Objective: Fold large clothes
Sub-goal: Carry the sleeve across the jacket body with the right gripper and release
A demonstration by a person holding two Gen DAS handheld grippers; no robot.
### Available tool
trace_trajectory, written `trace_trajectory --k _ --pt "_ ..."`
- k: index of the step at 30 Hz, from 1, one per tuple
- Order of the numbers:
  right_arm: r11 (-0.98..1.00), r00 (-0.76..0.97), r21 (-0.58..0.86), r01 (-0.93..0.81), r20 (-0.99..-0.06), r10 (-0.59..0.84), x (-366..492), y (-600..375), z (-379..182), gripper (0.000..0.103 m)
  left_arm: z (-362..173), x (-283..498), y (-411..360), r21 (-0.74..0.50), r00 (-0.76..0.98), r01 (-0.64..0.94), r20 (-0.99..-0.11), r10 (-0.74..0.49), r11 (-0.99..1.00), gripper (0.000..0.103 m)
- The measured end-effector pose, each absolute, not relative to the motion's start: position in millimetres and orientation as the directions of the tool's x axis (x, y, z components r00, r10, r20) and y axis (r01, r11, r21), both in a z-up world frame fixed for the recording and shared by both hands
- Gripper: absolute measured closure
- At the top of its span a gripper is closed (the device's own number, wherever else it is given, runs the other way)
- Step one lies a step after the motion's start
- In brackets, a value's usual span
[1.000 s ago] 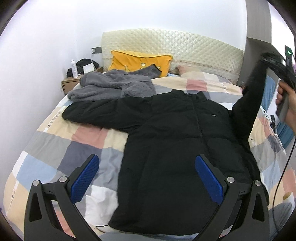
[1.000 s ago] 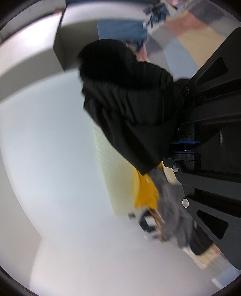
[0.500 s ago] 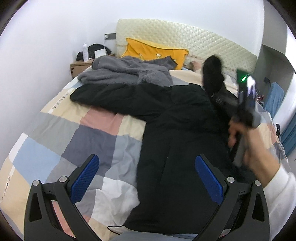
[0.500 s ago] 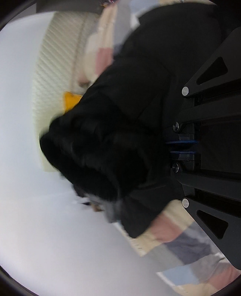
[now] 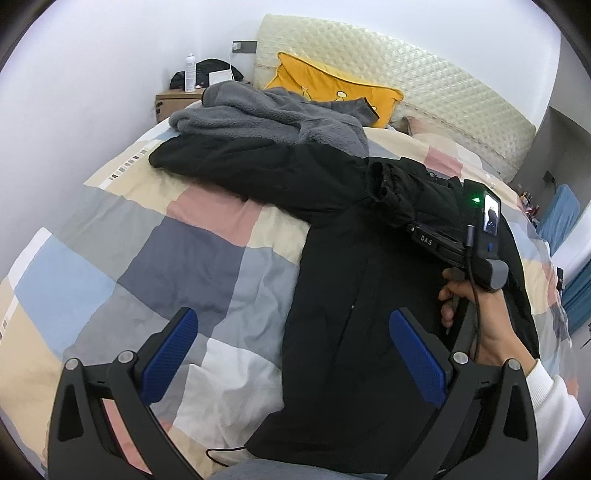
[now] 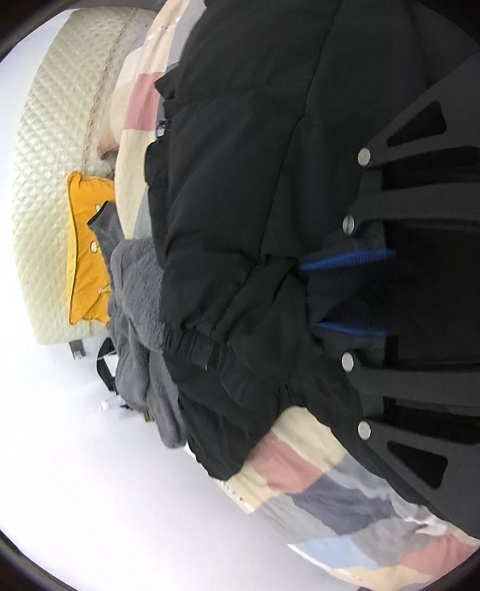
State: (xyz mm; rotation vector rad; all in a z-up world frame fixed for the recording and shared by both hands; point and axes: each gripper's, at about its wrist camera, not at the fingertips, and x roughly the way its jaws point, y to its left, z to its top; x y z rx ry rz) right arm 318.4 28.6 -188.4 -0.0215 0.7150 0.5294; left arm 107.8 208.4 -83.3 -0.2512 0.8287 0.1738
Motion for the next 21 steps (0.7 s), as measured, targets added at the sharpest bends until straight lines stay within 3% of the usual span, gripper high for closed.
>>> trace_trajectory --k 2,3,4,12,21 --pt "0.861 0.634 0.152 -0.486 -0.617 0.467 309.4 28.5 -178.2 0.064 -79.5 108.6 204.1 -0.155 0.67 -0.245 -0.741 0.051 0.957 0.0" --pt "0.852 0.64 0.155 -0.5 -0.597 0.484 302.6 23.5 -170.9 0.051 -76.5 108.8 200.7 -0.157 0.675 -0.24 -0.736 0.048 0.958 0.0" --pt "0.846 0.646 0.156 -0.51 -0.58 0.497 298.3 22.7 -166.0 0.046 -72.9 109.3 196.4 -0.157 0.681 -0.234 -0.731 0.047 0.959 0.0" --pt "0.86 0.742 0.053 -0.507 -0.48 0.467 261.9 -34.8 -108.5 0.046 -35.2 130.7 148.2 -0.163 0.748 -0.152 -0.663 0.006 0.975 0.0" --pt "0.946 0.828 0.09 -0.311 -0.462 0.317 262.1 -168.6 -96.5 0.046 -18.6 221.2 94.8 -0.122 0.809 -0.054 -0.588 -0.028 0.991 0.0"
